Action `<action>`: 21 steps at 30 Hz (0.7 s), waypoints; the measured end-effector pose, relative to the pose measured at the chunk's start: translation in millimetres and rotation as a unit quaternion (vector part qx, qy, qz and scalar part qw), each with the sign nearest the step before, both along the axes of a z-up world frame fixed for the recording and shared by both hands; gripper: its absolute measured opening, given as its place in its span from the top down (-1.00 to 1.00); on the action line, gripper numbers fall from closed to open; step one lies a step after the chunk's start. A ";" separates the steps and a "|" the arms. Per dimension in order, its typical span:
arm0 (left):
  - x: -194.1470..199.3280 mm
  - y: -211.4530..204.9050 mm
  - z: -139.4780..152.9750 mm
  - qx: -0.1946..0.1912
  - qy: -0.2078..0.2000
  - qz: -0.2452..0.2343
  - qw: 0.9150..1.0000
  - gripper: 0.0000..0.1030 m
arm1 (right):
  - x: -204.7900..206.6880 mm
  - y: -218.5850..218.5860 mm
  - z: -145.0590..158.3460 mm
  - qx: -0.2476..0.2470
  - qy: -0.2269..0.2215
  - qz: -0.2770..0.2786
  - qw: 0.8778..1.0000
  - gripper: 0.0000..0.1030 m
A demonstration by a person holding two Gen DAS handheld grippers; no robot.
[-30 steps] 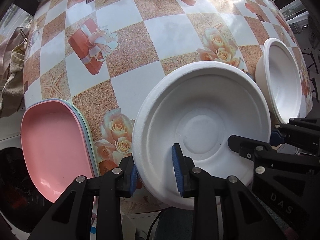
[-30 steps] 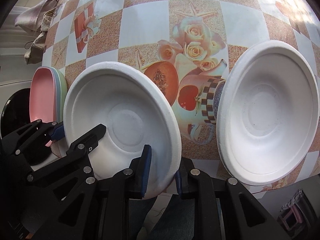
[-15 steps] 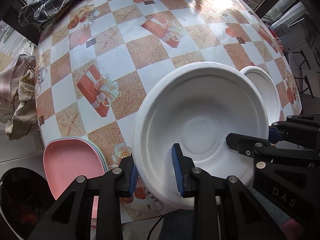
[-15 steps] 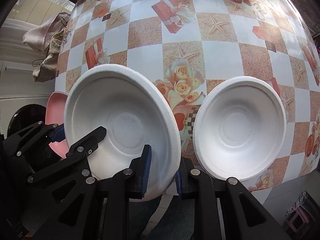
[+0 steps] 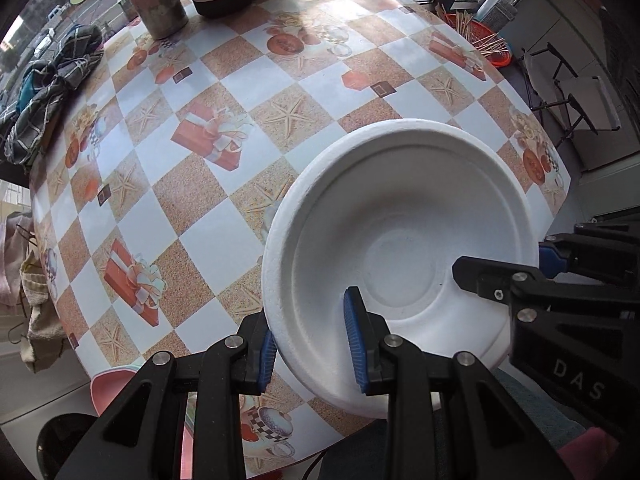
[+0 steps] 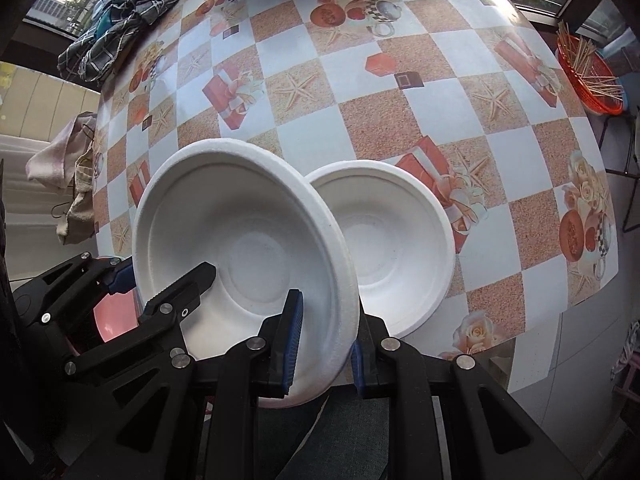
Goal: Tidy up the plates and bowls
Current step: 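Carry the third bowl over the nested bowls and lower it inside, then open both grippers and lift them away from the bowl stack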
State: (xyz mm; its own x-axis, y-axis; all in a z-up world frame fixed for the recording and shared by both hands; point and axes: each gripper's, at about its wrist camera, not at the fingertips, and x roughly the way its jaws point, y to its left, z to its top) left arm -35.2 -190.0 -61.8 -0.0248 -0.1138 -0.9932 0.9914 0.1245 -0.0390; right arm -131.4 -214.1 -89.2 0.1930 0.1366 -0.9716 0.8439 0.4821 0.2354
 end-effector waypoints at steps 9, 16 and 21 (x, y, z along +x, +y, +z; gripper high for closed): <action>-29.5 -26.5 -9.7 0.009 0.006 -0.035 0.999 0.30 | -33.5 -16.8 -7.7 0.004 0.015 -0.042 0.999 0.53; -36.8 -38.5 -24.7 0.027 0.009 -0.041 0.999 0.27 | -41.5 -23.0 -20.3 0.013 0.023 -0.054 0.998 0.53; -35.0 -39.7 -24.3 0.014 0.001 -0.037 0.999 0.19 | -41.0 -26.6 -25.8 0.021 0.021 -0.057 0.998 0.53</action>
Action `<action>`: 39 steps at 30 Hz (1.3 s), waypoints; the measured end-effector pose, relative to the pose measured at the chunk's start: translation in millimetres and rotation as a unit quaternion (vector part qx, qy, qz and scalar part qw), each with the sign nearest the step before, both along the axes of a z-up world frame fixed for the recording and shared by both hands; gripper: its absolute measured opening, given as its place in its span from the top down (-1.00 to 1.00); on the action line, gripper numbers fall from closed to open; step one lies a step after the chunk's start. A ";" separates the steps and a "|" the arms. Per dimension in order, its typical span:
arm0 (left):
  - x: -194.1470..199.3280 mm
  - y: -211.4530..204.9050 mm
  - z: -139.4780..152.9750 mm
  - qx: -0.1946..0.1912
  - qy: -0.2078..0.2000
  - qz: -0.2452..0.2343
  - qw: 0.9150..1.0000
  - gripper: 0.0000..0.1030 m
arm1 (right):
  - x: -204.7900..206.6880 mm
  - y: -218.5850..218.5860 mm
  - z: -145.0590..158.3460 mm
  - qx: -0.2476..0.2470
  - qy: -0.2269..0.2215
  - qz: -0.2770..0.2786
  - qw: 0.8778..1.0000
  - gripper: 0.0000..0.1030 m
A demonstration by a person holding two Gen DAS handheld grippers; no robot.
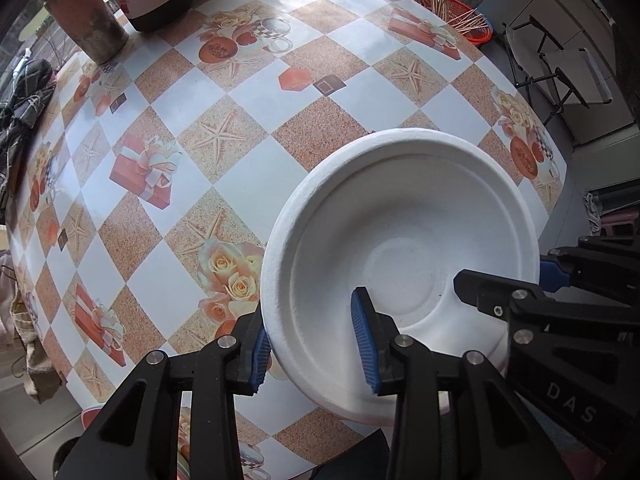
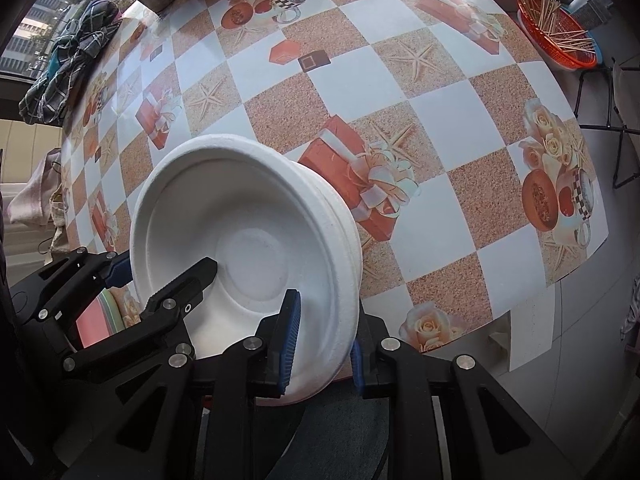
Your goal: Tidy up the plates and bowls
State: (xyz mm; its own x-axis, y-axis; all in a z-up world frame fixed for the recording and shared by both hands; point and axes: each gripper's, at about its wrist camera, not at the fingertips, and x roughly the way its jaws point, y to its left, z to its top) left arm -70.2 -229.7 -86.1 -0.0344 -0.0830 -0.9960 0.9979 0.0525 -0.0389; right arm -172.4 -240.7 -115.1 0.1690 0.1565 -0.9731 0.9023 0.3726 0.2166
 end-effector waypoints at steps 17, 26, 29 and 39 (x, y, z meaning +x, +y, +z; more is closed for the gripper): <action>33.7 21.4 52.7 -0.029 0.025 0.029 0.999 -0.69 | -8.8 -8.1 56.4 -0.118 0.007 0.014 0.993 -1.00; 34.4 30.8 66.1 -0.033 0.013 0.043 0.998 -0.69 | -2.4 2.0 67.2 -0.133 0.007 0.009 0.991 -1.00; 36.8 35.2 64.8 -0.030 0.009 0.048 0.998 -0.69 | -0.5 5.9 61.4 -0.119 0.008 0.006 0.993 -1.00; 38.8 43.3 71.7 -0.040 -0.006 0.054 0.998 -0.69 | 10.0 19.0 60.3 -0.114 0.008 0.023 0.993 -1.00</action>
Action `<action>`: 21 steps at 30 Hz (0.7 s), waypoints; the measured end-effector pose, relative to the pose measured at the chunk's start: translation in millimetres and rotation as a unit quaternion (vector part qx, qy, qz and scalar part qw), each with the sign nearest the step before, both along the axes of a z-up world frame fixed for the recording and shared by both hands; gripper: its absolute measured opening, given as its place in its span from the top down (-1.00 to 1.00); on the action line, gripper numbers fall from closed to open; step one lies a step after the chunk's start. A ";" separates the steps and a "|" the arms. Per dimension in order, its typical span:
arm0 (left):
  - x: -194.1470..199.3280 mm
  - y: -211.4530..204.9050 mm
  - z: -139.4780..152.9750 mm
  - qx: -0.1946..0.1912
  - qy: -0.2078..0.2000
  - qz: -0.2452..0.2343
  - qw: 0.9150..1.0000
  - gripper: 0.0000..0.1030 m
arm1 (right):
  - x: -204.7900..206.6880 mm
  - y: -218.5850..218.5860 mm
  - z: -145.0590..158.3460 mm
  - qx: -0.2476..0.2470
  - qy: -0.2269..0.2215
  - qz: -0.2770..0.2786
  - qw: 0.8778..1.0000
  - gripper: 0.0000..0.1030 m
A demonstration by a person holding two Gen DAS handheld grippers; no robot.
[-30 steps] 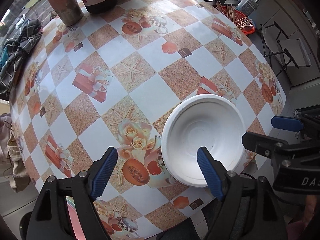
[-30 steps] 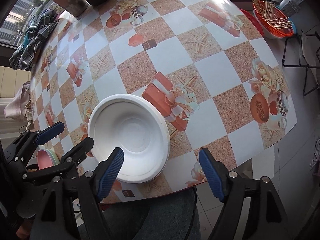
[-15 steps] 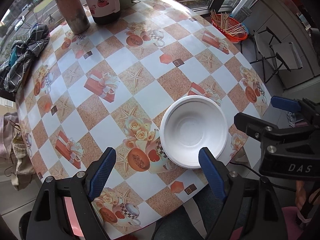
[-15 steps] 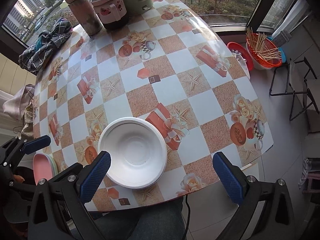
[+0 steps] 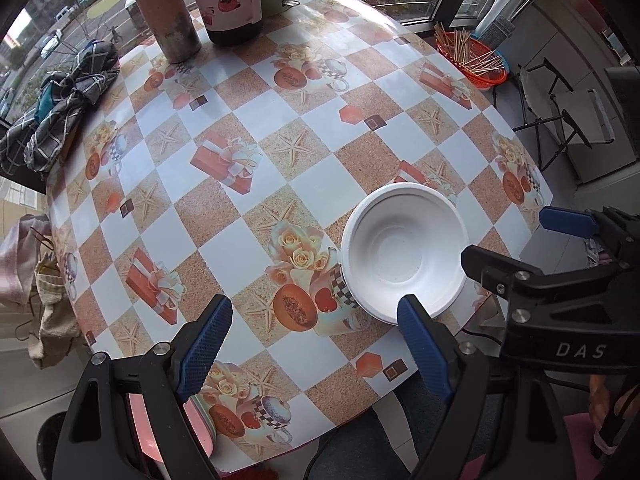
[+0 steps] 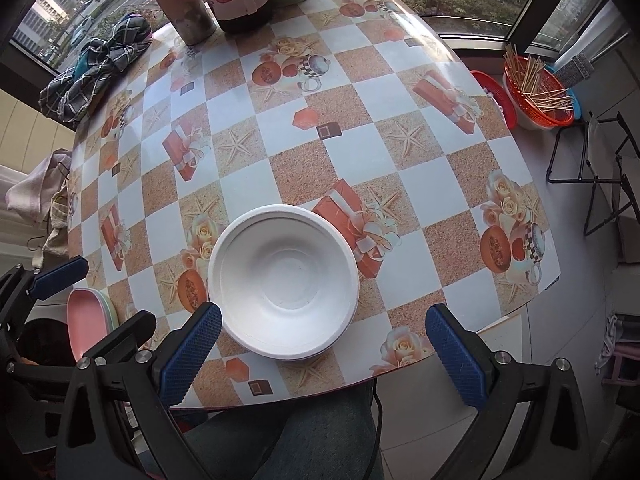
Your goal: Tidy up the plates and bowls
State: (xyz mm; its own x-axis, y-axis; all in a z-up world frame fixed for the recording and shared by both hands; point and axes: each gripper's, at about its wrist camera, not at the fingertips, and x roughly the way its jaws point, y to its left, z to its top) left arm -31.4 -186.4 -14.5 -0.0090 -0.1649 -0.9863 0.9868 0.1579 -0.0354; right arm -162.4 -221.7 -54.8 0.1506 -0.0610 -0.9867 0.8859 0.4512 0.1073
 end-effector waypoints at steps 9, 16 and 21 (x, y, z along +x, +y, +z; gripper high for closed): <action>-3.6 4.0 3.0 -0.004 -0.006 -0.001 1.000 -0.69 | -1.8 3.0 -0.6 0.001 -0.001 -0.004 1.000 -1.00; -4.6 5.5 4.3 -0.003 -0.007 0.000 1.000 -0.69 | -6.7 5.9 -1.2 0.004 -0.003 -0.013 1.000 -1.00; -4.6 5.8 3.8 -0.003 -0.008 -0.002 1.000 -0.69 | -6.4 5.4 -2.3 0.005 -0.003 -0.013 1.000 -1.00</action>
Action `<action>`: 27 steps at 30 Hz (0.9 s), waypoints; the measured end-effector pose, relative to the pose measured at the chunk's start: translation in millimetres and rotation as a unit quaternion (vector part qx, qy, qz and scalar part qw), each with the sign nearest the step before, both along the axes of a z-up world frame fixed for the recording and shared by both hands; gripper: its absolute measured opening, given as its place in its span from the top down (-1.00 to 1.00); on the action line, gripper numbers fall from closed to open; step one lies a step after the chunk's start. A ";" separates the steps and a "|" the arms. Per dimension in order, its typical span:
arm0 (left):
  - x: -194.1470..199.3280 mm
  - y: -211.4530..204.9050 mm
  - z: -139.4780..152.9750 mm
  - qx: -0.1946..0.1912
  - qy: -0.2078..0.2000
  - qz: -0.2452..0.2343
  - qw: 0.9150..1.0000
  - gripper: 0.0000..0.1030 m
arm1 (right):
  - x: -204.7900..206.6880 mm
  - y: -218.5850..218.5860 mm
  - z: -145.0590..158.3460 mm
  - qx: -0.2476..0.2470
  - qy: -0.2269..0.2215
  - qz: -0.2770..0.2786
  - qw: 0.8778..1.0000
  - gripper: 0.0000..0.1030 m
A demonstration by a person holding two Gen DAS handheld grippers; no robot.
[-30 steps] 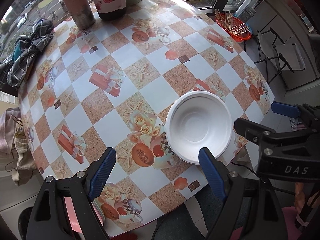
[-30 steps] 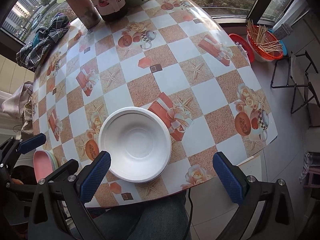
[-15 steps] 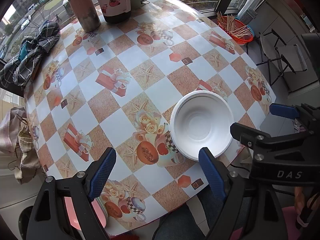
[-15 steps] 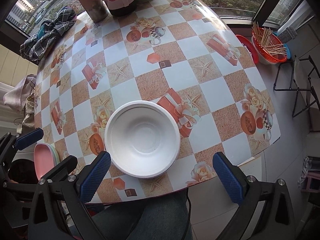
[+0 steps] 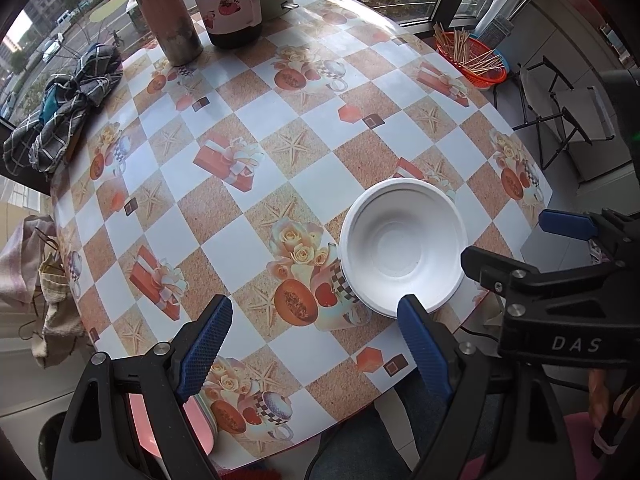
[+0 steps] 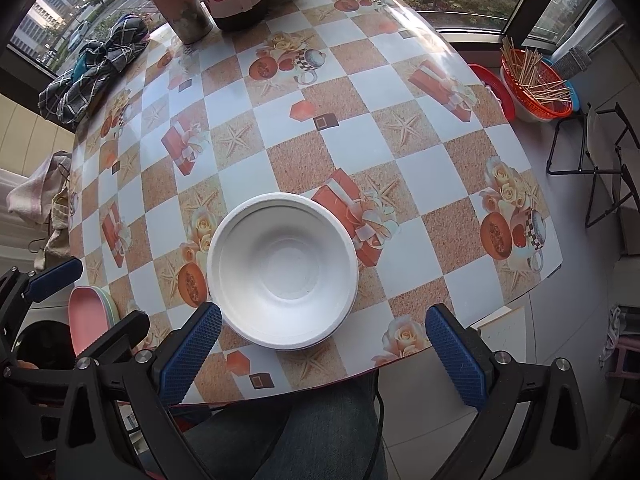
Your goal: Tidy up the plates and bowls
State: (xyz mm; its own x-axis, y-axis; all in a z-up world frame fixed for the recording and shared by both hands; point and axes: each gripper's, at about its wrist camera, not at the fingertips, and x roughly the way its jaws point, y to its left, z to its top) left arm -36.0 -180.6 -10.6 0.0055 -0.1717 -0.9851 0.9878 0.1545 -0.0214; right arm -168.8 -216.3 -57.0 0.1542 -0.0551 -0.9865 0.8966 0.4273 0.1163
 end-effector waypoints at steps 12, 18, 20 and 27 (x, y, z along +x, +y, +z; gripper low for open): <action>-2.3 -0.1 -2.7 0.004 0.002 0.007 1.000 -0.69 | -0.6 1.5 -3.7 0.004 0.002 0.000 1.000 -1.00; -1.6 -4.1 -5.7 0.010 0.006 0.011 1.000 -0.69 | -1.7 -3.0 -4.8 0.007 0.005 0.002 1.000 -1.00; -2.3 -4.8 -5.9 0.010 0.006 0.009 1.000 -0.69 | -2.2 -4.4 -5.0 0.008 0.005 0.003 1.000 -1.00; -3.5 -7.5 -7.5 0.013 0.007 0.008 1.000 -0.69 | -2.8 -6.2 -6.8 0.011 0.007 0.003 1.000 -1.00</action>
